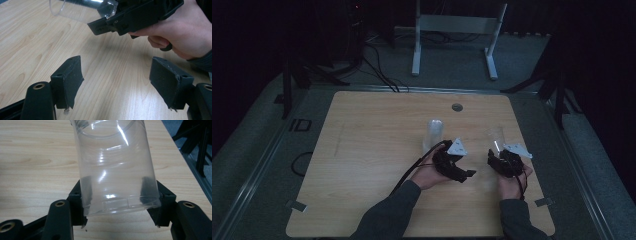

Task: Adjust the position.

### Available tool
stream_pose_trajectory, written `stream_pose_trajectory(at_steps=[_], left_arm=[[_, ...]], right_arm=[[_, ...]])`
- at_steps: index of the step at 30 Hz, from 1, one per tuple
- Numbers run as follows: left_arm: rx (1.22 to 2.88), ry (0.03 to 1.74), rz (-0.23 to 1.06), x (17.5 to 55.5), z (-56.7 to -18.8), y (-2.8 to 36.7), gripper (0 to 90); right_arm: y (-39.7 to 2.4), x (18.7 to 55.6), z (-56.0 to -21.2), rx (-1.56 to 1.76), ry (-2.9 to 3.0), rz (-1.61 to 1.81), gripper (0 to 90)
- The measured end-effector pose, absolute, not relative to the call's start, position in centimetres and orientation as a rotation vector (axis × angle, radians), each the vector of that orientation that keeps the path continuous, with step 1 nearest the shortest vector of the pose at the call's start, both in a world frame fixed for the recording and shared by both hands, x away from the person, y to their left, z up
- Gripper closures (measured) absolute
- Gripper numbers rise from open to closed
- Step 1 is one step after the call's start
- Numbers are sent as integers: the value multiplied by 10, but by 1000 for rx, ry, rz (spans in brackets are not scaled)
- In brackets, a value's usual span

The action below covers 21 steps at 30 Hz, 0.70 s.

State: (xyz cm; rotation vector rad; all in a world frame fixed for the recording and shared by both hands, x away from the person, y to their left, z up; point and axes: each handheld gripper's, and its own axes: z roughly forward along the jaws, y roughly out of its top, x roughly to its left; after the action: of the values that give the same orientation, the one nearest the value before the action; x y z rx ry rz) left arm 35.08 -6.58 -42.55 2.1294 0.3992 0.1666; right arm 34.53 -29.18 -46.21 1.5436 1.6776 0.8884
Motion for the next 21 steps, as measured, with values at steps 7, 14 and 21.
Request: stream_pose_trajectory(at_steps=[7,14,21], left_arm=[[2123,414,175,352,-424,-66,259],[2103,437,174,355,-422,-66,259],[2091,451,180,357,-419,-66,259]], right_arm=[[-291,343,-461,1503,1647,908,421],[-289,341,-460,1474,1632,926,421],[-287,337,-459,1441,1612,936,421]])
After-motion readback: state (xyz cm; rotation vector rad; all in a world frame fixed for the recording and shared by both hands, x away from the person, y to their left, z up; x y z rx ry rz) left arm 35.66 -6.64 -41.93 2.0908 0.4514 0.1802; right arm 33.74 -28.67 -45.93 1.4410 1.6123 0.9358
